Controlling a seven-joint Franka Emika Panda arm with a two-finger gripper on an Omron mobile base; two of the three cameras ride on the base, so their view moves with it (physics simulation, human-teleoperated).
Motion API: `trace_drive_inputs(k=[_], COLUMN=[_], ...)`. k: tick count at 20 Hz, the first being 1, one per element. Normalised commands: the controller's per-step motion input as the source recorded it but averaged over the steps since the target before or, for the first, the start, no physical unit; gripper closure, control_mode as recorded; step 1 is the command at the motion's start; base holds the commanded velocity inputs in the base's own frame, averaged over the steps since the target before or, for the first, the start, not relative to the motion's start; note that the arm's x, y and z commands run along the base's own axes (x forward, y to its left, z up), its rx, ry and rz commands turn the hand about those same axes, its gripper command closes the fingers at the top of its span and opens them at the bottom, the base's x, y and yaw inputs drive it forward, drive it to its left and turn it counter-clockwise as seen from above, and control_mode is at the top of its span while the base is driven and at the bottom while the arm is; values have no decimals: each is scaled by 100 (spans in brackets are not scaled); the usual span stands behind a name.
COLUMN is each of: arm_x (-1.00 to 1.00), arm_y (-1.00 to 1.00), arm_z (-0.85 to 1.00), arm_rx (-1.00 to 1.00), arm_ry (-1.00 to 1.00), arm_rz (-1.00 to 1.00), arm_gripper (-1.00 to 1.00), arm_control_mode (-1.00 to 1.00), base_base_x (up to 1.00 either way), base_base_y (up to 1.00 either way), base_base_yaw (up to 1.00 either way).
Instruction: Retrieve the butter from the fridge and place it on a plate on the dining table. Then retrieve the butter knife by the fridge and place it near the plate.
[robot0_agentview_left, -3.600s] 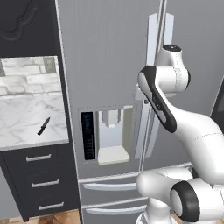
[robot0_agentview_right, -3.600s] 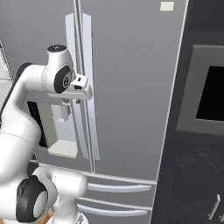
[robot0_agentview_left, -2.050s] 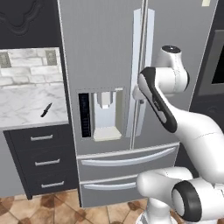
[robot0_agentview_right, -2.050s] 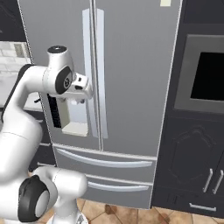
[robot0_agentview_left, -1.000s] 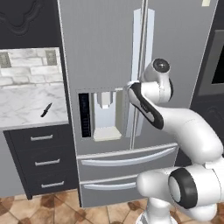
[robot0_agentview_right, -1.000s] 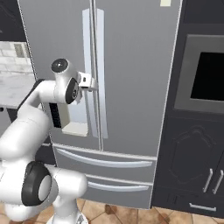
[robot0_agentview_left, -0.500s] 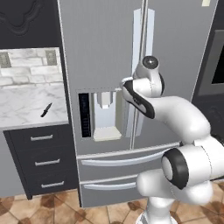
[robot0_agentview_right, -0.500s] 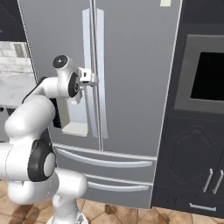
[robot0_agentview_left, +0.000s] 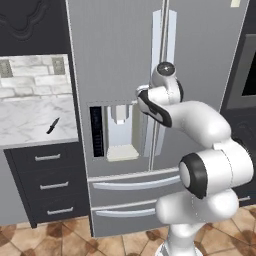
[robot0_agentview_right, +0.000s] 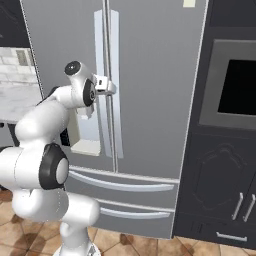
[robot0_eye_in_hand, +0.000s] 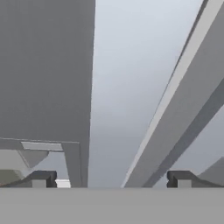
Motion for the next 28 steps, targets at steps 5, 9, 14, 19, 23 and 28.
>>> trace_drive_inputs(k=[5, 9, 14, 19, 23, 28], arm_x=[36, 49, 38, 31, 5, -18], arm_y=[-6, -1, 0, 0, 16, 35], arm_z=[-15, -13, 0, 0, 0, 0], arm_rx=[-1, 0, 0, 0, -1, -5], arm_ry=[-4, -15, -12, -1, 9, 3], arm_rz=[-4, 0, 0, 0, -2, -11], arm_gripper=[-100, -100, 100, 100, 100, 100], arm_control_mode=[-100, -100, -100, -100, -100, -100], base_base_x=[0, 0, 0, 0, 0, 0], base_base_y=[0, 0, 0, 0, 0, 0], base_base_yaw=[0, 0, 0, 0, 0, 0])
